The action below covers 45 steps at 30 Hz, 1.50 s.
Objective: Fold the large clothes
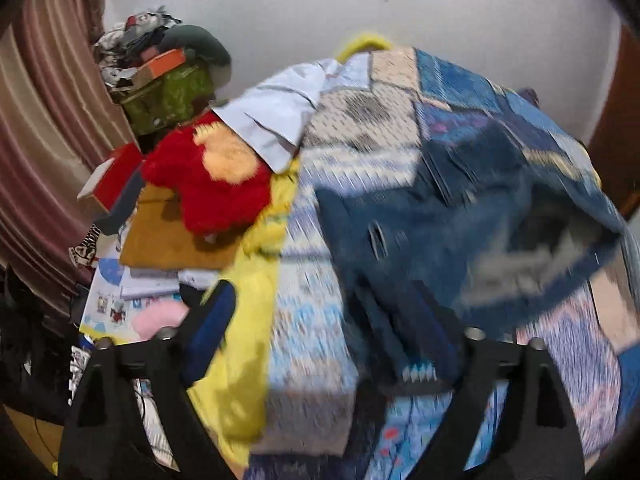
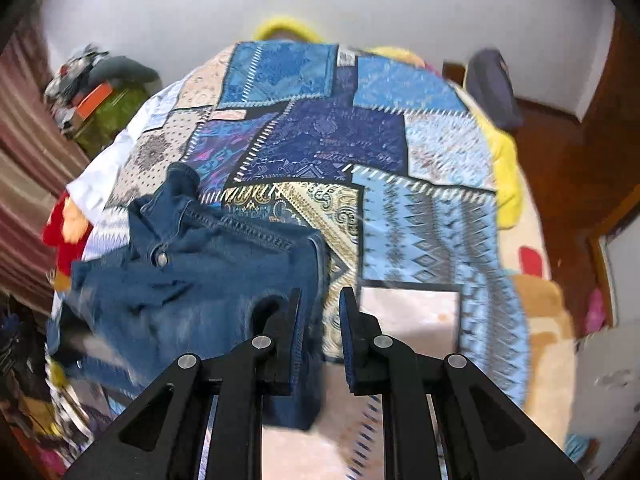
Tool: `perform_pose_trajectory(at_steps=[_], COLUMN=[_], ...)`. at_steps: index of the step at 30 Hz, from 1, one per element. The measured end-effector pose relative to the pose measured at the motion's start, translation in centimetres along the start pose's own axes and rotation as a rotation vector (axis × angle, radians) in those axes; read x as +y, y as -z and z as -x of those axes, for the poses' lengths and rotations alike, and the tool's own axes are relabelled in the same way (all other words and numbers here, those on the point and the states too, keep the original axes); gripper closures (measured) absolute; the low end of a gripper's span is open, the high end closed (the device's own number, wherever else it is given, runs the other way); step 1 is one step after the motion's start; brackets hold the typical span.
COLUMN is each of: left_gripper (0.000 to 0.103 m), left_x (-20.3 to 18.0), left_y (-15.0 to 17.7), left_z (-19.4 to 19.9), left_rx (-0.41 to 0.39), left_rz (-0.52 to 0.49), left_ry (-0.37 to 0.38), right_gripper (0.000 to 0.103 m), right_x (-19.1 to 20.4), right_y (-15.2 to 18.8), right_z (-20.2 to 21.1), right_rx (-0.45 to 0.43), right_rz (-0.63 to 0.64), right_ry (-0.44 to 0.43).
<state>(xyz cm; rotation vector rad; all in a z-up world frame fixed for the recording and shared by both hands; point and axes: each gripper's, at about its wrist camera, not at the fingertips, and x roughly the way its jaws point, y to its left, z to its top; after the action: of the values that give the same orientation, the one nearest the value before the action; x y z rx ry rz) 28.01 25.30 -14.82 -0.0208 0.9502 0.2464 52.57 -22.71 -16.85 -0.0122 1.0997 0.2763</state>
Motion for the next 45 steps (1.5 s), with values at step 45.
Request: perform_pose_trajectory(at_steps=[45], left_gripper=[0.007], left_x=[-4.7], left_y=[-10.8], left_z=[-11.0], left_rx=[0.082], left_rz=[-0.12], left_ry=[-0.051], right_gripper=[0.091], right_x=[11.2], right_y=[-1.3], right_z=[-6.8], right_rx=[-0.035], right_rz=[0.264], right_ry=[-0.048])
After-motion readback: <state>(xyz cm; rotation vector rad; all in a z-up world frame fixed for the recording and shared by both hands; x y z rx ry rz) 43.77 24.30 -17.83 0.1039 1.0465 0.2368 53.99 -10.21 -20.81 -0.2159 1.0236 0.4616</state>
